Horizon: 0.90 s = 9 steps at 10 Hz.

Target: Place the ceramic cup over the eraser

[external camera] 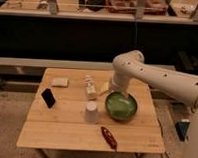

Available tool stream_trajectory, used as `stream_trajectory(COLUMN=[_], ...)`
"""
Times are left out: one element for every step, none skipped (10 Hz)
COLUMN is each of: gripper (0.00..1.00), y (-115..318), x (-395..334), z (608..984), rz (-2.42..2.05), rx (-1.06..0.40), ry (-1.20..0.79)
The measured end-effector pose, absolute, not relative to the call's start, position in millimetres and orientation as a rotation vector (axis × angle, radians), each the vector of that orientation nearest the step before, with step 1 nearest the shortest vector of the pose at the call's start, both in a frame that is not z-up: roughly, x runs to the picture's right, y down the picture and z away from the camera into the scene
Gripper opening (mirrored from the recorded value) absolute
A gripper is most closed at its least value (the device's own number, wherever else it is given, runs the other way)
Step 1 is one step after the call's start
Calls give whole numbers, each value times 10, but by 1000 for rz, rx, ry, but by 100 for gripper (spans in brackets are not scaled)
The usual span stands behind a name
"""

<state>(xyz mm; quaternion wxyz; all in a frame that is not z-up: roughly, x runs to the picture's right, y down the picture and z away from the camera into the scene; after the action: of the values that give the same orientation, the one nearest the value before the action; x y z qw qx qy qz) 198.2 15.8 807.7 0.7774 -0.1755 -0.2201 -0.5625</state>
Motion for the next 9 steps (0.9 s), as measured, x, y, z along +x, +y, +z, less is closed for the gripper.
stream_trajectory(gripper=[80,80,80,80,80,80,80,80,80], y=[638,636,636,638,638,639,639,638,639], x=[839,843,842,847,843,844,846,845,847], z=[7697,7699,7697,7697,7697,7697,7696,7696,7696], rz=[-1546,-1548,-1548,-1547,-1547,-1546,-1546,-1546,-1545], rx=[-354,-355,-355,-356,-356,-356,-356,-356,-356], ry=[-591,-590,-591,-591,-591,-592,-592,-592,-592])
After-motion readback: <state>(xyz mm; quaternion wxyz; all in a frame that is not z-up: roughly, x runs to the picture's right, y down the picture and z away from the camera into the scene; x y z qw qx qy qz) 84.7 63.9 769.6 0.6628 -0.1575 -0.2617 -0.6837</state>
